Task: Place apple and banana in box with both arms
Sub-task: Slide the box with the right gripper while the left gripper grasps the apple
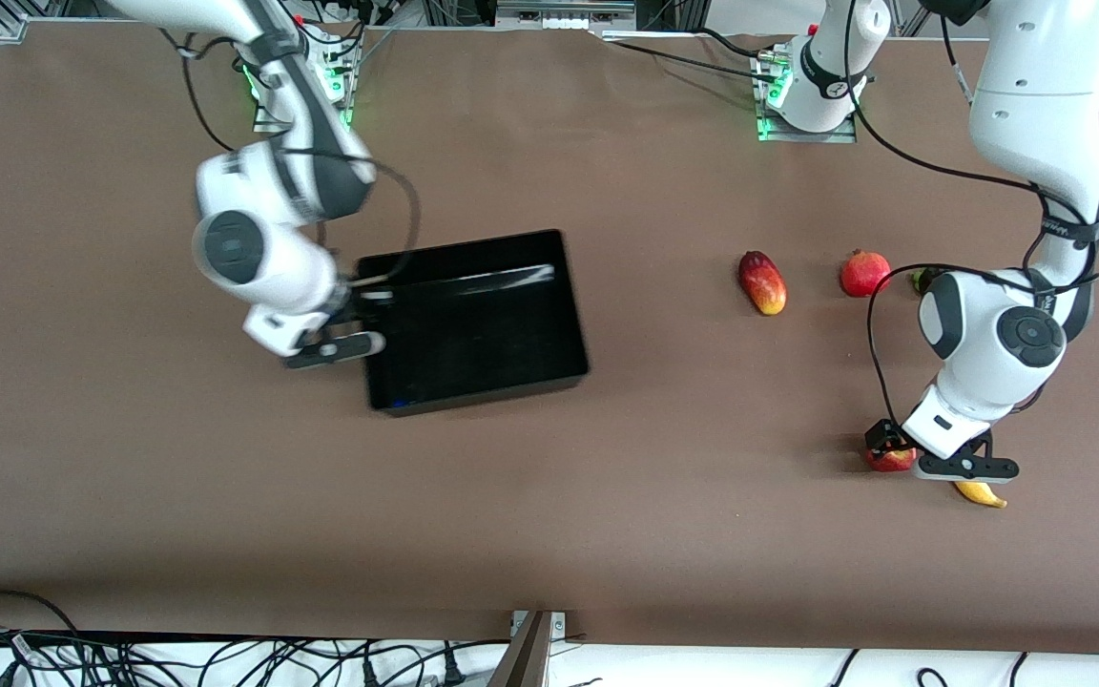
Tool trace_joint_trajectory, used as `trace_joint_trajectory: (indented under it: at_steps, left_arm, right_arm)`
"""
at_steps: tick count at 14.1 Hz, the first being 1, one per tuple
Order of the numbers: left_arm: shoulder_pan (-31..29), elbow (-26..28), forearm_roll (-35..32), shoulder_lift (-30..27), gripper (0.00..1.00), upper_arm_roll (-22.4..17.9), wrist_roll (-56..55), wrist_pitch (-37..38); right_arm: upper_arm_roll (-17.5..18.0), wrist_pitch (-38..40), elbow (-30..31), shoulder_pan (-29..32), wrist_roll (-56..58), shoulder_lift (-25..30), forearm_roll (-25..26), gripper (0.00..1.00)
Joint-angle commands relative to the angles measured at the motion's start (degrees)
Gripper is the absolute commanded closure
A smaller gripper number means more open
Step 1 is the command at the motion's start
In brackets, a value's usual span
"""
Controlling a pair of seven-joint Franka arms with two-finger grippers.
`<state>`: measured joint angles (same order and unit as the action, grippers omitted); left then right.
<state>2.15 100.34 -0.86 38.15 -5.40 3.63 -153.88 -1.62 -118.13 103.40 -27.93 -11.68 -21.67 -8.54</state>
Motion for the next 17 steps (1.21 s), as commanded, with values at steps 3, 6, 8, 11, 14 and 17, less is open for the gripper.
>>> trace_joint_trajectory:
  at_steps: [3,6,8,11,14,17]
  left_arm:
    - [-0.4,-1.8,1.2,4.1,0.0,0.3,0.5,-4.1]
    - [-0.3,-1.8,1.3,5.2,0.0,0.3,0.5,-4.4]
    - [-0.4,-1.8,1.2,5.3,0.15,0.3,0.4,-4.4]
    - [-0.7,-1.4,1.2,5.4,0.52,0.3,0.4,-4.3]
    - [-1.0,-0.9,1.1,5.1,1.0,0.3,0.8,-4.1]
    - [-0.1,-1.1,1.2,-0.3,1.0,0.6,-1.2,4.2]
  right_arm:
    - [-0.7,-2.6,-11.5,-10.8,-14.6,-10.6,-2.2,1.0]
    - [-0.7,-4.5,-15.9,-13.7,-20.8,-14.3,-2.1,1.0]
    - [-0.7,-5.7,-17.7,-14.5,-21.4,-16.2,-2.8,1.0]
    - [-0.7,-11.7,-18.0,-16.4,-24.1,-18.6,-4.3,1.0]
    - [-0.7,-14.0,-18.0,-17.2,-25.0,-20.3,-4.2,1.0]
    - [-0.7,-14.3,-18.0,-17.2,-25.2,-20.7,-4.3,0.96]
